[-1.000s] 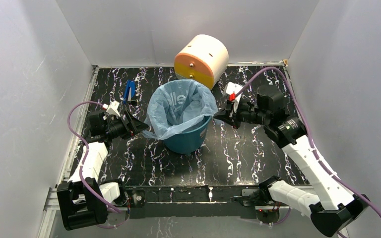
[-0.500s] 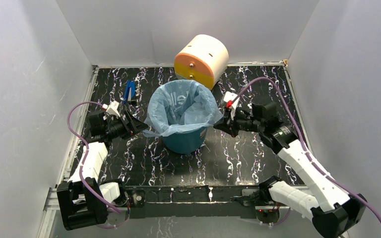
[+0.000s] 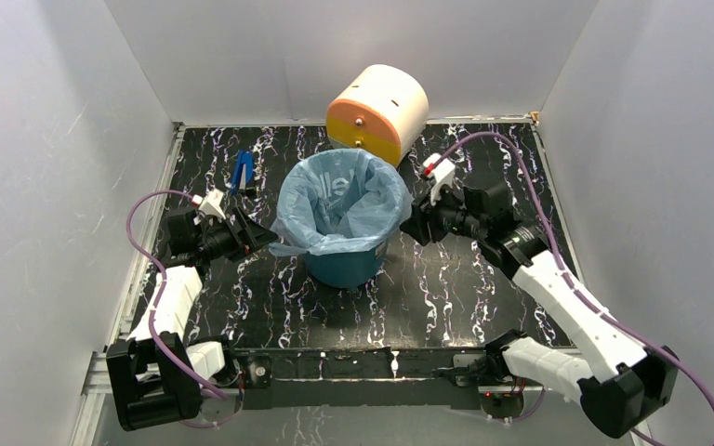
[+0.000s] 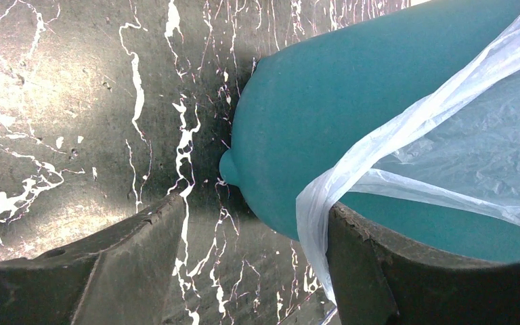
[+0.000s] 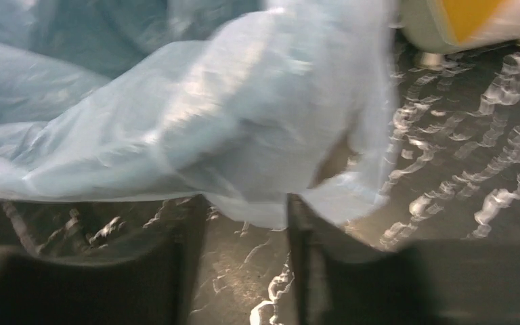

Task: Put the trash bags into the trash bin
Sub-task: Place the trash bag in the trash bin.

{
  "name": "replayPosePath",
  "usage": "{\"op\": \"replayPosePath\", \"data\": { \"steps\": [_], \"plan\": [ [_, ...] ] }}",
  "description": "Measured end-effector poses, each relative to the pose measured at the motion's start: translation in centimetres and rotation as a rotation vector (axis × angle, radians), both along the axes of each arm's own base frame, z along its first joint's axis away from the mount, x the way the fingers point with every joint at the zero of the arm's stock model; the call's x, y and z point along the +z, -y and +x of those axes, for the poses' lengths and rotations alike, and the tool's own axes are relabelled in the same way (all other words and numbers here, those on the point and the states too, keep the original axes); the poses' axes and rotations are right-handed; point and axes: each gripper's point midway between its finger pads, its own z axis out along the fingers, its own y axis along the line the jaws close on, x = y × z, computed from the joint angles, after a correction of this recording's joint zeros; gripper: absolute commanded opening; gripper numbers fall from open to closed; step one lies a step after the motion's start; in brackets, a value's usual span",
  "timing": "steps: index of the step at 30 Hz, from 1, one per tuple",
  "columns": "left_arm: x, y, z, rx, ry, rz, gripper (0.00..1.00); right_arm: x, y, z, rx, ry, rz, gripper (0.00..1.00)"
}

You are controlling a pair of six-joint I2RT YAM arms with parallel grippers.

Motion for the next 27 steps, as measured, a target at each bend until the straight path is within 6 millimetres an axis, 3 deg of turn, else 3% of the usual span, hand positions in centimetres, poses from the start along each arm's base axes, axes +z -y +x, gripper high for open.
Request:
{"op": "replayPosePath", "data": {
  "steps": [6,8,13,16,21,27],
  "plan": [
    [0.0,0.0,0.0,0.001,-0.001,0.001,0.71,3.8,3.4,2.1,-0.313,0.08,0.087,0.82],
    [0.0,0.0,0.0,0.001,-0.001,0.0,0.71,3.8,4.0,2.8,-0.387,0.07,0.094,0.82],
    [0.0,0.0,0.1,-0.001,0.003,-0.001,0.71,0.8,5.7,5.3,-0.577,0.004,0.035,0.9],
    [-0.1,0.0,0.2,-0.001,-0.001,-0.002,0.71,-1.2,7.1,5.6,-0.679,-0.023,0.014,0.93],
    [-0.1,0.0,0.2,0.0,0.002,-0.003,0.71,-1.7,8.9,6.0,-0.786,-0.059,0.062,0.98],
    [0.0,0.0,0.3,0.0,0.006,-0.003,0.71,-3.3,10.9,7.8,-0.868,-0.258,0.199,0.98]
  ]
}}
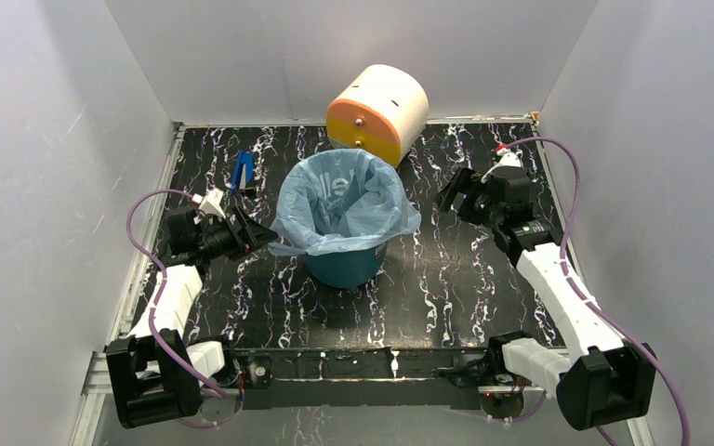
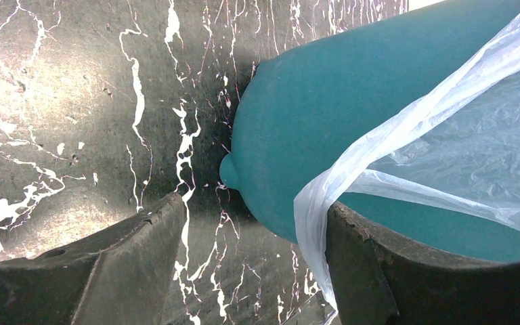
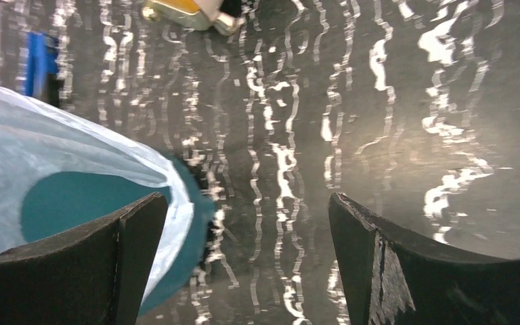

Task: Put the trash bags into the trash bin
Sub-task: Place the trash bag in the trash bin.

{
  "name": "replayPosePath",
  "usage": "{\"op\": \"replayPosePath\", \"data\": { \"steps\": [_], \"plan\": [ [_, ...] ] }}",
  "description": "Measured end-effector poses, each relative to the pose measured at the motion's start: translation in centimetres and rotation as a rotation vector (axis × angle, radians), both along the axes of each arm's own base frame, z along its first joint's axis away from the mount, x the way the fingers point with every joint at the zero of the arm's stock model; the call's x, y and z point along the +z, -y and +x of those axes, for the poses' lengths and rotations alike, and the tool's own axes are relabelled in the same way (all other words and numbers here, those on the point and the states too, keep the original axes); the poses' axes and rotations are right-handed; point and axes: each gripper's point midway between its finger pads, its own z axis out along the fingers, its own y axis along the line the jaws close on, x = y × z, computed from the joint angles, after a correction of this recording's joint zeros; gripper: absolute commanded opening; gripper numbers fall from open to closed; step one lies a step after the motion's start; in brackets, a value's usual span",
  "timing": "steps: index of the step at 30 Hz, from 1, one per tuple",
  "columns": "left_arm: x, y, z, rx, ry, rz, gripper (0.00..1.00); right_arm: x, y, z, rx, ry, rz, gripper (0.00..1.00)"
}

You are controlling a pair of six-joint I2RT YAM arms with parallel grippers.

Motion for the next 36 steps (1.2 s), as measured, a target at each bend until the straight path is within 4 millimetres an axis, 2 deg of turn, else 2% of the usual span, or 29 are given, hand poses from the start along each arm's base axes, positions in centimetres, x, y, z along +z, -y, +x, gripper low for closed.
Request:
{"op": "replayPosePath", "data": {
  "steps": [3,8,10,13,20,26,29,31,33,36],
  "plan": [
    [0.0,0.0,0.0,0.0,0.0,0.0,0.71,-0.2,-1.3,0.2,0.043,-0.049,0.129,0.97],
    [0.0,0.0,0.0,0.0,0.0,0.0,0.71,-0.5,-5.8,-0.5,0.241,-0.14,0.318,0.88],
    [0.0,0.0,0.0,0.0,0.0,0.0,0.71,-1.3,-7.2,-1.0,0.312,-0.205,0.377,0.87],
    [0.0,0.0,0.0,0.001,0.0,-0.002,0.71,-3.6,-8.3,-1.3,0.363,-0.328,0.418,0.84],
    [0.1,0.0,0.0,0.0,0.001,-0.004,0.71,-9.0,-9.2,-2.9,0.411,-0.554,0.434,0.82],
    [0.2,0.1,0.0,-0.003,0.004,-0.008,0.71,-13.5,-9.7,-4.1,0.418,-0.698,0.407,0.84],
    [0.2,0.2,0.0,-0.006,0.005,-0.012,0.71,-15.2,-10.3,-4.8,0.43,-0.758,0.402,0.88],
    [0.3,0.2,0.0,-0.008,0.005,-0.013,0.71,-15.8,-10.7,-5.4,0.445,-0.791,0.408,0.94],
    [0.3,0.2,0.0,-0.01,0.005,-0.015,0.71,-15.6,-10.9,-5.4,0.45,-0.785,0.407,0.97],
    [0.3,0.2,0.0,-0.011,0.005,-0.015,0.71,-15.4,-10.2,-4.8,0.404,-0.739,0.337,0.99]
  ]
}}
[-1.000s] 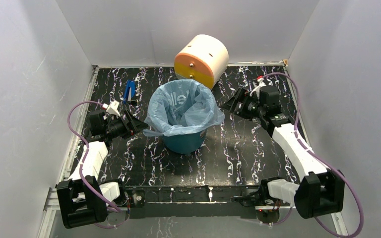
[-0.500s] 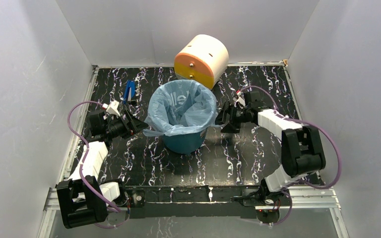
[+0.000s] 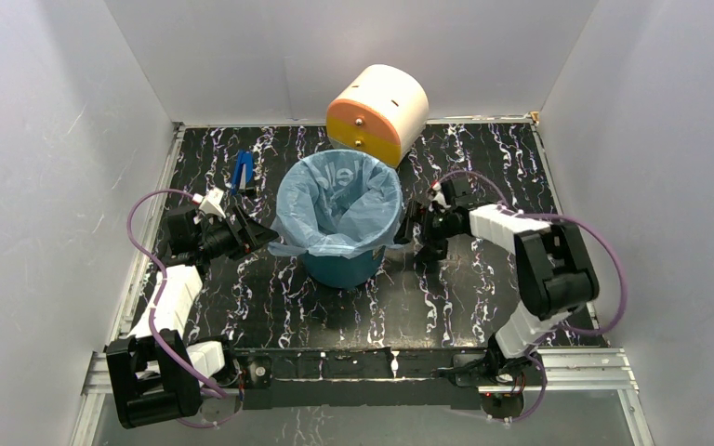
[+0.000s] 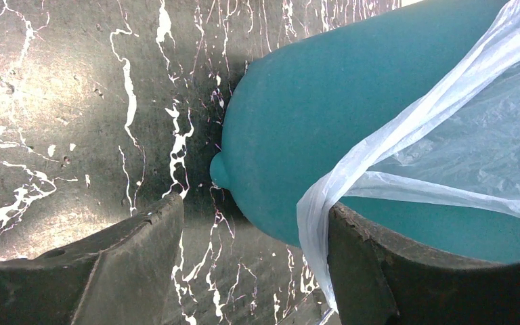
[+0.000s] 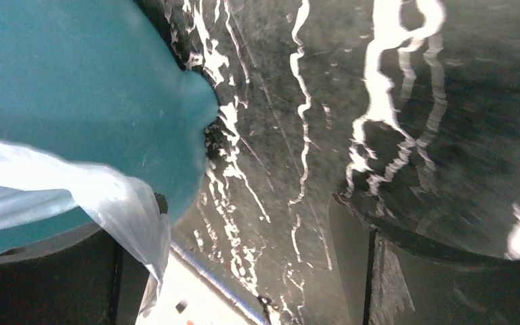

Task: Put the trash bags into the trash bin
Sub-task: Place the trash bag in the trash bin.

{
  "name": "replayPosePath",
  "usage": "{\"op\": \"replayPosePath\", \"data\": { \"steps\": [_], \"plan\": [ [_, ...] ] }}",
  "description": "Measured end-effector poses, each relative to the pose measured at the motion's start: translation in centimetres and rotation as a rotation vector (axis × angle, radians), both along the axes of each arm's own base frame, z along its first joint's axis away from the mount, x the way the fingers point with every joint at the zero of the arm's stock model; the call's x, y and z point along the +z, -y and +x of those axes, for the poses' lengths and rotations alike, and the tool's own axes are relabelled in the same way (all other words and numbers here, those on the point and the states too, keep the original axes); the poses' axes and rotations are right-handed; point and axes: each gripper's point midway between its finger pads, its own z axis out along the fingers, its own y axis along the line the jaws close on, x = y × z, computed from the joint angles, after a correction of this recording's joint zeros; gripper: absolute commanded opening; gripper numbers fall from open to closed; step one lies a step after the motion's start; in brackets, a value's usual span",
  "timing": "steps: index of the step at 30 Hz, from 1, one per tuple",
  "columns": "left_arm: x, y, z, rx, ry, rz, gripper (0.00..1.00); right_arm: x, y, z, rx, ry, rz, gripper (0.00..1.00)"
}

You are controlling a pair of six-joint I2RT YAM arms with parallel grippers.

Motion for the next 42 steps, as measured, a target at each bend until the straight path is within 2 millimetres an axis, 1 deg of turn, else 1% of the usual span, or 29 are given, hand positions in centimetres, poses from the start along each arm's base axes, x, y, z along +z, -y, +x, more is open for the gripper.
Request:
{"op": "replayPosePath", "data": {
  "steps": [2,3,5,7,8,9,10,11,12,14,15,17,19,21,23,24,25,26,27,30,32,34,37,40,42],
  "plan": [
    [0.0,0.0,0.0,-0.001,0.001,0.0,0.71,0.8,1.2,0.8,-0.048,0.068,-0.077,0.99],
    [0.1,0.0,0.0,-0.001,0.003,0.0,0.71,1.7,2.1,1.6,-0.089,0.126,-0.128,0.99],
    [0.1,0.0,0.0,-0.001,0.006,0.001,0.71,4.1,3.6,2.7,-0.163,0.239,-0.187,0.99],
    [0.2,0.0,0.0,-0.002,0.008,0.0,0.71,7.6,5.5,3.8,-0.268,0.377,-0.244,0.99],
    [0.2,0.0,0.0,-0.002,0.008,0.0,0.71,9.0,6.3,4.0,-0.307,0.432,-0.258,0.99],
    [0.2,0.0,-0.1,-0.002,0.008,0.0,0.71,11.1,7.2,4.2,-0.354,0.505,-0.268,0.97],
    [0.2,0.0,-0.1,-0.002,0.008,0.0,0.71,12.9,7.8,4.2,-0.383,0.567,-0.265,0.92],
    [0.2,0.0,-0.1,-0.002,0.008,0.0,0.71,14.8,8.1,3.9,-0.399,0.634,-0.245,0.85],
    [0.2,0.0,-0.1,-0.002,0.008,0.0,0.71,16.7,8.3,3.5,-0.395,0.704,-0.215,0.81],
    [0.2,0.0,-0.1,-0.002,0.008,0.0,0.71,19.8,7.3,2.2,-0.337,0.811,-0.124,0.79],
    [0.2,0.0,-0.1,-0.003,0.008,0.0,0.71,21.4,6.4,1.4,-0.285,0.864,-0.059,0.76],
    [0.2,0.0,-0.1,-0.003,0.008,0.0,0.71,24.3,3.7,-0.7,-0.131,0.938,0.088,0.74],
    [0.2,0.0,-0.1,-0.002,0.008,0.0,0.71,26.1,1.2,-2.5,0.007,0.96,0.166,0.74],
    [0.2,0.0,-0.1,-0.002,0.008,0.0,0.71,27.8,-2.2,-4.5,0.164,0.99,0.217,0.72],
    [0.2,0.0,-0.1,-0.002,0.008,0.0,0.71,27.7,-6.3,-7.1,0.314,1.02,0.225,0.7],
    [0.2,0.0,-0.1,-0.002,0.008,0.0,0.71,27.1,-8.1,-9.1,0.397,1.04,0.224,0.7],
    [0.2,0.0,-0.1,-0.002,0.008,0.0,0.71,26.3,-9.4,-11.1,0.475,1.056,0.22,0.71],
    [0.2,0.0,-0.1,-0.002,0.008,0.0,0.71,25.5,-10.4,-12.8,0.542,1.089,0.21,0.72],
    [0.2,0.0,-0.1,-0.002,0.007,0.0,0.71,25.3,-11.1,-14.2,0.59,1.131,0.208,0.73],
    [0.2,0.0,-0.1,-0.002,0.007,0.0,0.71,24.6,-12.0,-16.5,0.689,1.255,0.159,0.7],
    [0.2,0.0,-0.1,-0.002,0.006,0.0,0.71,24.3,-12.4,-16.7,0.73,1.328,0.113,0.69],
    [0.2,0.0,-0.1,-0.002,0.006,0.0,0.71,23.9,-12.8,-16.4,0.755,1.405,0.052,0.67],
    [0.2,0.1,-0.1,-0.002,0.006,0.0,0.71,23.7,-12.9,-14.9,0.752,1.501,-0.062,0.65],
    [0.2,0.0,-0.1,-0.002,0.007,0.0,0.71,24.0,-12.2,-13.5,0.733,1.564,-0.16,0.67],
    [0.3,0.1,-0.1,-0.002,0.01,0.0,0.71,24.4,-11.8,-13.0,0.726,1.594,-0.195,0.68]
  ]
}}
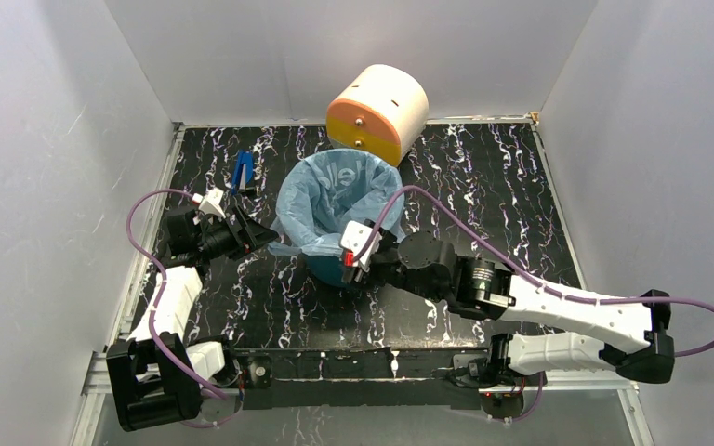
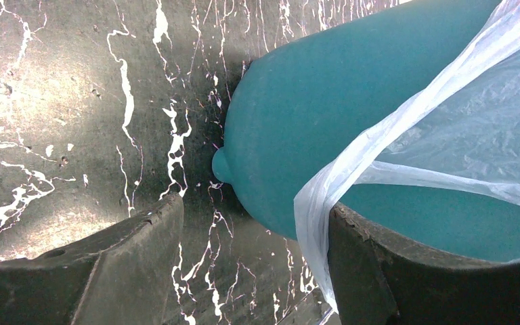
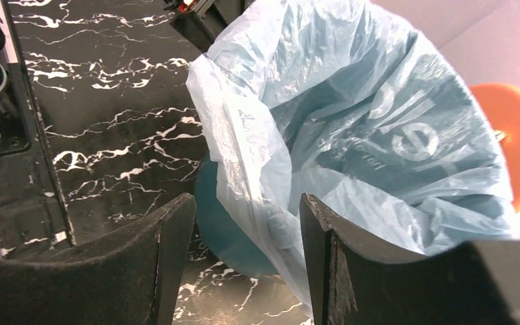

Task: Put the trash bags into the trash bin
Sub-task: Place the trash bag in the trash bin.

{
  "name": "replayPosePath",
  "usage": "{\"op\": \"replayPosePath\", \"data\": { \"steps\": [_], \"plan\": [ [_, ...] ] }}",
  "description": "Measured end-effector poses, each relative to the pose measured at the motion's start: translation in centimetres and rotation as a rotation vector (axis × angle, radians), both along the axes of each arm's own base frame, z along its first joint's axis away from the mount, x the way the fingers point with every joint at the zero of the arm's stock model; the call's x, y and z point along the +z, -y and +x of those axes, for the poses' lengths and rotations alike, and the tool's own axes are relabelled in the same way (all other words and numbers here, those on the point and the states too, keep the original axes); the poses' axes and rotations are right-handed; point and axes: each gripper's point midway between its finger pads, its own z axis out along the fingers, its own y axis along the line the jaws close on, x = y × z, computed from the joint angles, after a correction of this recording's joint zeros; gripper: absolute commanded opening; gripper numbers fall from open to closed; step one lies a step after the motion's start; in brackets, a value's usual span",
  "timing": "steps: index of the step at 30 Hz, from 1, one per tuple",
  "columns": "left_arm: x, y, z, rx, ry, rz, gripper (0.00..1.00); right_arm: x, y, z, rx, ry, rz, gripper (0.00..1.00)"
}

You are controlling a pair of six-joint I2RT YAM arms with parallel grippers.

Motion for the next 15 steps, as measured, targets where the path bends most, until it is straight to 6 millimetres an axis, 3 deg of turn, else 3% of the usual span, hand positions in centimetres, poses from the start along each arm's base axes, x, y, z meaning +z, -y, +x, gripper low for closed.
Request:
{"op": "replayPosePath", "data": {
  "steps": [7,10,15],
  "plan": [
    [0.0,0.0,0.0,0.0,0.0,0.0,0.71,1.4,0.2,-0.2,0.05,0.078,-0.002,0.65],
    [0.0,0.0,0.0,0.0,0.001,0.0,0.71,1.4,-0.9,-0.6,0.103,0.09,-0.018,0.61],
    [0.1,0.0,0.0,0.0,0.005,0.001,0.71,0.4,-3.3,-0.9,0.169,0.093,-0.054,0.45]
  ]
}}
